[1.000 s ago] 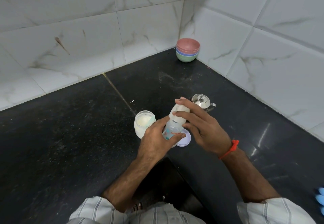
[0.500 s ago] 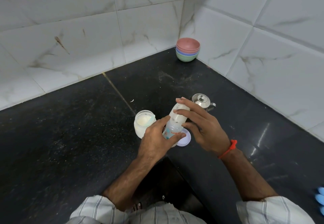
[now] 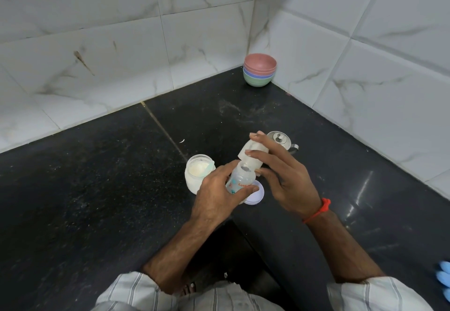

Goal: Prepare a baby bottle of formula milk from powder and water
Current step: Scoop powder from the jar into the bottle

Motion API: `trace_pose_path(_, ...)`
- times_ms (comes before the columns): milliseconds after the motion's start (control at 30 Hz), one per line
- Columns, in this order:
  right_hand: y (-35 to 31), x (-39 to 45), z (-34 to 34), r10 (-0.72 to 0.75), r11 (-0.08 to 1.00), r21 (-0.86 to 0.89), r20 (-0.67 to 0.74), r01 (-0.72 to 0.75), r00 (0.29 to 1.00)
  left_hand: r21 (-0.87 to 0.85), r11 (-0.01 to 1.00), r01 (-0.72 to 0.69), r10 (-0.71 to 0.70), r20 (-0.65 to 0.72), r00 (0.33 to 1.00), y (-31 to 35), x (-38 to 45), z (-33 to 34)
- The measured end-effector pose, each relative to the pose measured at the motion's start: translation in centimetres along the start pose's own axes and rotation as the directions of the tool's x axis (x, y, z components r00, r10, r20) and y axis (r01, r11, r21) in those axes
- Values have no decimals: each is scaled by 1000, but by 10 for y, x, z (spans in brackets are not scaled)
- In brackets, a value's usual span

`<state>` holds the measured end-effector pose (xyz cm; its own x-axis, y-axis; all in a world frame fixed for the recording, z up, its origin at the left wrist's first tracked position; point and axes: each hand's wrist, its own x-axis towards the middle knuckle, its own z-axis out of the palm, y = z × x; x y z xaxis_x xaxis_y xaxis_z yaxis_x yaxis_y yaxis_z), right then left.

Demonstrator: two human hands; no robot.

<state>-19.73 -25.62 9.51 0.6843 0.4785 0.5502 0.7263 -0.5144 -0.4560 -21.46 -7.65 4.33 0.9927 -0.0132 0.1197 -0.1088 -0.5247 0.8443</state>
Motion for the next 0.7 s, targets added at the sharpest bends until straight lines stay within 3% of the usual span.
trace_pose_path(267, 3, 1, 0, -20, 1000, 1, 33, 20, 999, -7, 1000, -8, 8, -2, 1000, -1, 0, -1)
trace_pose_path(367, 5, 0, -1, 36, 998, 47, 18, -36, 999, -8, 1000, -12, 12, -2, 1000, -2, -1, -1)
trace_pose_path(467, 7, -2, 1, 210, 948, 248, -23, -198, 977, -6, 1000, -15, 15, -12, 1000, 1, 1, -2)
trace_pose_path(567, 9, -4, 7, 375, 800, 512, -17, -314, 927, 15, 1000, -5, 6, -19, 1000, 3, 3, -2)
trace_pose_path(700, 11, -4, 8, 430, 753, 560, -21, -346, 903, 31, 1000, 2, -2, -14, 1000, 3, 5, 0)
